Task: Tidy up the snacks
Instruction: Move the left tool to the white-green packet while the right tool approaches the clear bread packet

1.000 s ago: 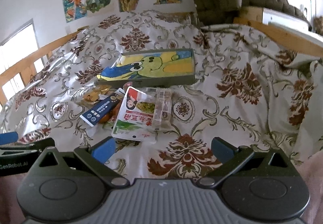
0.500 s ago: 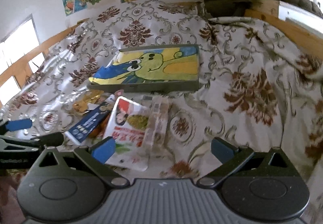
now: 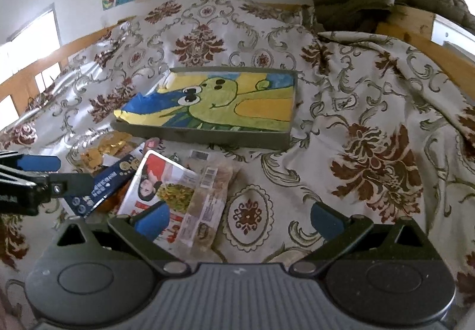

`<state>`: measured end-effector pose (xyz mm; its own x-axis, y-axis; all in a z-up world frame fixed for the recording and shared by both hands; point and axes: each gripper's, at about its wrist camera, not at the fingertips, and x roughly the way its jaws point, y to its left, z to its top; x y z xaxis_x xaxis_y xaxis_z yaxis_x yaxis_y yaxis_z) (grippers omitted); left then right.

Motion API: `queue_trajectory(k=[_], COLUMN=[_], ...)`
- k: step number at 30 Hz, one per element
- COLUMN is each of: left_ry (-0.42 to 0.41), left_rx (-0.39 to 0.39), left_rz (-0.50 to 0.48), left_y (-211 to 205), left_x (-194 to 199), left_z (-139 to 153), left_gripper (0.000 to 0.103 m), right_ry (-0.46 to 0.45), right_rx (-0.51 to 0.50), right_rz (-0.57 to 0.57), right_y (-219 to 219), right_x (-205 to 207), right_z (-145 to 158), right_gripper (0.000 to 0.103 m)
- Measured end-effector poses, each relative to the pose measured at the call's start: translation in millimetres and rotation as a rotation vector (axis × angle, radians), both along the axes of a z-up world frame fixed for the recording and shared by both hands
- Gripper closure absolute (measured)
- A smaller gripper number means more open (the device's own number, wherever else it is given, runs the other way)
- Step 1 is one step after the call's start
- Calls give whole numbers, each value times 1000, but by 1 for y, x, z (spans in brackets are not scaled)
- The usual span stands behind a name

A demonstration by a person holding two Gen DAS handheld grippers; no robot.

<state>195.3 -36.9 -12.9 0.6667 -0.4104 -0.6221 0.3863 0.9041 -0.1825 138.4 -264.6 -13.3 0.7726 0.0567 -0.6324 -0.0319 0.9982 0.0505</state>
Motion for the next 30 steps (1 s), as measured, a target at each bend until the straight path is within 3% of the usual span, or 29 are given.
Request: queue_trajectory(k=[6, 12, 17, 25, 30], left_ry=[51, 131, 221, 264, 287], left_rx=[-72, -99, -134, -181, -209], left_rz=[-31, -56, -79, -129, -147], left_y=[5, 2, 3, -6, -9], left_x=[0, 8, 17, 28, 37], left_z=[-12, -28, -45, -60, -68], left_gripper=[1, 1, 5, 17, 37], right_ry=[34, 92, 96, 145, 165], right_rx=[-53, 35, 21, 78, 105], right_rz=[41, 89, 120, 179, 171], right_y=[-3, -7, 0, 8, 8], right_x=[21, 43, 55, 68, 71], right_z=[-11, -19, -26, -39, -44], right_gripper=[0, 0, 0, 22, 33])
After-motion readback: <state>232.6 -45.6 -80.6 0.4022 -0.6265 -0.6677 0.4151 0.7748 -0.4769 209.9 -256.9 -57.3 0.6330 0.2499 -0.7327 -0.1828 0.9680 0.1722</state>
